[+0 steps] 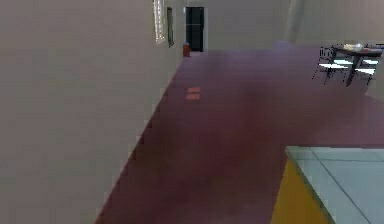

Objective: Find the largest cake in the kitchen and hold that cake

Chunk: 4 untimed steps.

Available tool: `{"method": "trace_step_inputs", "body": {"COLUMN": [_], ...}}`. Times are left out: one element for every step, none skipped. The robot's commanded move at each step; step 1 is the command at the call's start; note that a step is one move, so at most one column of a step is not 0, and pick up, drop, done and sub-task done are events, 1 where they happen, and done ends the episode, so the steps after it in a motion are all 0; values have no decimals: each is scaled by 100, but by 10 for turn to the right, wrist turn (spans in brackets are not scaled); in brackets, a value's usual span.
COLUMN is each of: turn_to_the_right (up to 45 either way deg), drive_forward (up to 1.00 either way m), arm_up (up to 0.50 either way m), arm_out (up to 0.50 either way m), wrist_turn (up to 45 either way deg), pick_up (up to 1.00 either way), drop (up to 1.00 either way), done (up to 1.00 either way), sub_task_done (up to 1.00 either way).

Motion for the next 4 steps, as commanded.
{"method": "trace_step_inputs", "body": {"turn_to_the_right": [0,450,0,0], "drive_forward": [95,0,100,100], "arm_up": [0,0,0,0], "arm_out": [0,0,0,0], "wrist_turn": [0,0,0,0], "pick_up": [0,0,0,0], "drop": [0,0,0,0], "done": [0,0,0,0], "sub_task_done": [0,0,0,0]}}
